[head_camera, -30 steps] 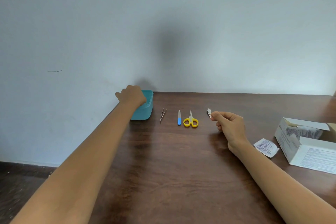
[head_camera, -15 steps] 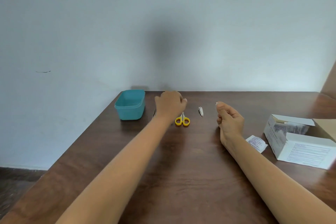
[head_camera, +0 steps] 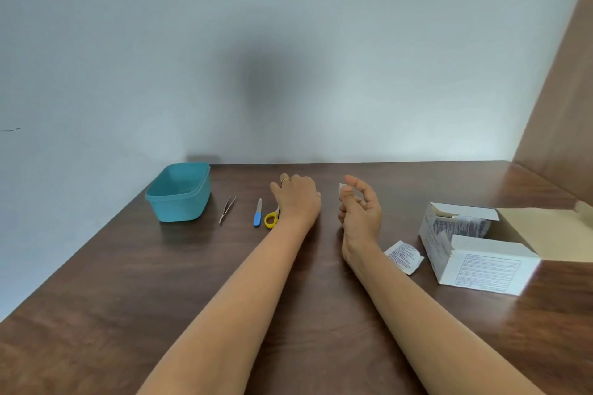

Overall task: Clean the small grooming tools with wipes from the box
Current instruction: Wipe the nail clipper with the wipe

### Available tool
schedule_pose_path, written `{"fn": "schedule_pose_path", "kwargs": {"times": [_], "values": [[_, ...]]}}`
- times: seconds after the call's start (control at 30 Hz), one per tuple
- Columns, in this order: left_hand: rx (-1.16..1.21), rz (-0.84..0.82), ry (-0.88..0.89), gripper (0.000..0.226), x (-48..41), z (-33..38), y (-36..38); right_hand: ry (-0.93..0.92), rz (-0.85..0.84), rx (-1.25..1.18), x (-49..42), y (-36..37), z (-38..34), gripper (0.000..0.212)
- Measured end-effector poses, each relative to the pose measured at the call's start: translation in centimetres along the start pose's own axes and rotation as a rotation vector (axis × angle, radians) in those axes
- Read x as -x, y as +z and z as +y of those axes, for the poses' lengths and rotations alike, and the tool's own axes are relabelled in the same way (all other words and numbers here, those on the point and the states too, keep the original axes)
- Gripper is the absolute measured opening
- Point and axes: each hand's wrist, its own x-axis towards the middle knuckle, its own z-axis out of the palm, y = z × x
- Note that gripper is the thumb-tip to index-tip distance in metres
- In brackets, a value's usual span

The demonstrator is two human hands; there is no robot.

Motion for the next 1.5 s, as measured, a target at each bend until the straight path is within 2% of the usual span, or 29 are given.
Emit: {"fn": "schedule_pose_path", "kwargs": {"times": [0.1,0.23,0.33,0.43,0.57,0.67,0.77,0.97,1.23,1.5], "values": [[0.074,0.003,-0.02,0.03,0.1,0.2,0.6,0.001,-0.005,0.016,0.0,0.0,0.0,0.011],[0.239,0.11,0.03,0.021,0.7,-0.1,1.1,0.023,0.013,-0.002,0.0,0.1,-0.1,0.01],[0.57,0.166,-0.014,0.015,1.6,-0.8,0.9,0.044,0.028,-0.037,-0.1,0.0,-0.1,0.009],[1.001,0.2,-0.102,0.016,2.5,-1.9,-0.2,0.058,0.027,-0.055,-0.1,0.0,-0.1,0.007],[1.616,0.069,-0.22,0.025,5.2,-3.1,-1.6,0.093,-0.01,-0.084,0.3,0.0,-0.4,0.01],[1.802,0.042,-0.261,0.018,7.9,-3.7,-2.1,0.108,-0.034,-0.082,0.8,-0.2,-0.8,0.011],[1.842,0.051,-0.278,0.01,10.3,-3.7,-2.6,0.118,-0.059,-0.068,1.5,-0.4,-1.2,0.012],[1.818,0.017,-0.192,0.006,13.6,-3.3,-2.8,0.125,-0.105,-0.053,2.6,-0.8,-1.9,0.008],[1.848,0.003,-0.187,0.006,13.7,-3.8,-3.3,0.114,-0.167,0.051,4.0,-1.0,-2.4,0.011],[1.867,0.016,-0.215,0.005,13.1,-4.3,-3.4,0.047,-0.312,0.177,4.8,-1.2,-2.5,0.014]]}}
